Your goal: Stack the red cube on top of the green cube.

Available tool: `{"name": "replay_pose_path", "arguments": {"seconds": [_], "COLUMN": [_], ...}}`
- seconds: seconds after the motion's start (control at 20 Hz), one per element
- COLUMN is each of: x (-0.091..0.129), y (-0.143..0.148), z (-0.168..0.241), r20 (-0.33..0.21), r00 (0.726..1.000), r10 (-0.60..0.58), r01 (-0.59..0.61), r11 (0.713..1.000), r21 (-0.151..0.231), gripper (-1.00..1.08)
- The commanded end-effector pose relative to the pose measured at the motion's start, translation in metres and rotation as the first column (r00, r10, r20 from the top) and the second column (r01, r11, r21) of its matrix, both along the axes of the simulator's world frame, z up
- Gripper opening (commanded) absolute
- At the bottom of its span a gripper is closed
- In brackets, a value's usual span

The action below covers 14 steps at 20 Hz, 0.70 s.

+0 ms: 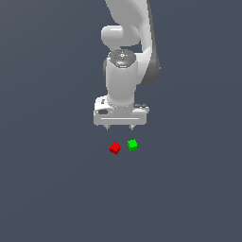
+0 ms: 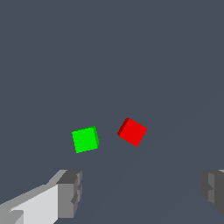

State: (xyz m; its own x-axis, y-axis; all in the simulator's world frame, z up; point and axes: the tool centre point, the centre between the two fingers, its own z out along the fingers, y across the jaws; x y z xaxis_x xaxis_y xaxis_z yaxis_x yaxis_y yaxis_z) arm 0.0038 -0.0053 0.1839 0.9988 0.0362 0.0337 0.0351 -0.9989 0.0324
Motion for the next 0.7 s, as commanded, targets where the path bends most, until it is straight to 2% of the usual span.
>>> {"name": "replay_pose_path", "arguments": {"seconds": [0.0,0.35,0.65], "x": [0.0,0.001,0.005], "y": [0.0,-0.002,-0.006], "z": [0.0,-0.008,-0.03], "r20": [0.0,-0.002,-0.007], "r00": [1.0,0.999,0.99], "r10": [0.0,-0.039,-0.138], "r01": [0.0,0.039,0.138], "r11": [1.0,0.999,0.99], "r21": [0.0,0.002,0.008], "gripper": [1.0,1.0,1.0]}}
